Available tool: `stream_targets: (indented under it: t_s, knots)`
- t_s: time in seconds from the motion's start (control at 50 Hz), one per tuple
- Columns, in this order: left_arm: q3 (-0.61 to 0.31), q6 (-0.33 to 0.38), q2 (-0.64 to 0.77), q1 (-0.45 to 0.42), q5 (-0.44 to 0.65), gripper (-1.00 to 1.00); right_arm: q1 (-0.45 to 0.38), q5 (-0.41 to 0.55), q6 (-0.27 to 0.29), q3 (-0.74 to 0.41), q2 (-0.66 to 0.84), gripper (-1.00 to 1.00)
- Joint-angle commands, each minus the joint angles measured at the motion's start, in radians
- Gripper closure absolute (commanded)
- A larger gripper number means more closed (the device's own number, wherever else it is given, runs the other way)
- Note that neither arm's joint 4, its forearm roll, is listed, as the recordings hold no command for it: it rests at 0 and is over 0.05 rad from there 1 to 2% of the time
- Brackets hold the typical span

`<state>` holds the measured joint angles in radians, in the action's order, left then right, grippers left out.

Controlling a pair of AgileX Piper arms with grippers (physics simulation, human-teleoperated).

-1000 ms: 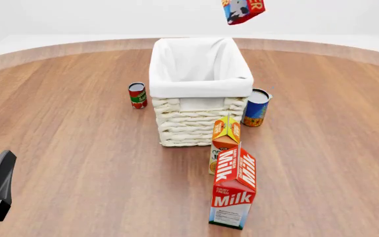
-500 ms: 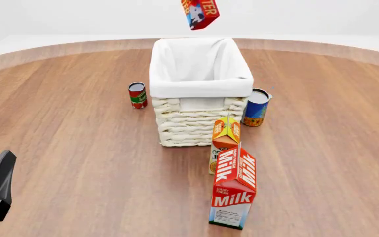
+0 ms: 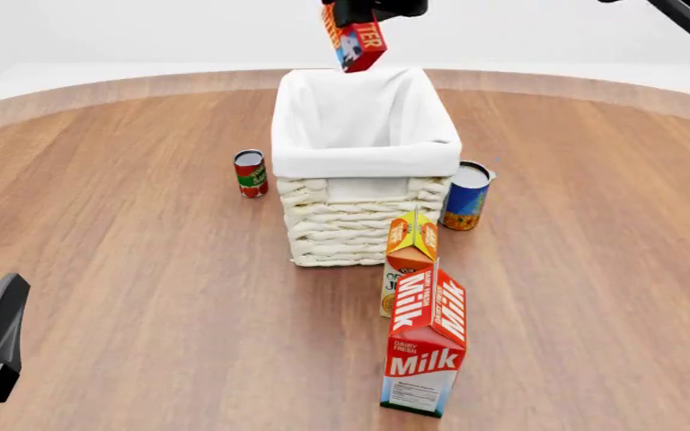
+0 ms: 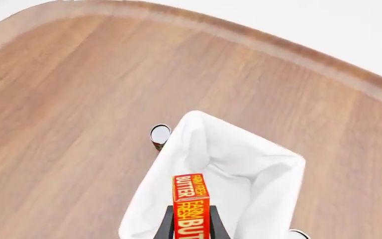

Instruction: Pick up the butter and put it in the basket.

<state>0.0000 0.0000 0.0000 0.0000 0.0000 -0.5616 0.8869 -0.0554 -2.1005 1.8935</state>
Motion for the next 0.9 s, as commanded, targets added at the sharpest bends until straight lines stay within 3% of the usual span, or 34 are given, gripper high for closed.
stream_targets:
  t_s: [0.02,0.48,0.9]
  knots:
    - [0.000,0.000,0.000,0.000,0.000,-1.00,0.009,-0.038,-0.016,0.038,0.024,1.00]
    - [0.000,0.000,0.000,0.000,0.000,-1.00,0.012,-0.140,-0.021,0.199,0.015,1.00]
    - [0.000,0.000,0.000,0.000,0.000,-1.00,0.025,-0.163,0.001,0.196,0.045,1.00]
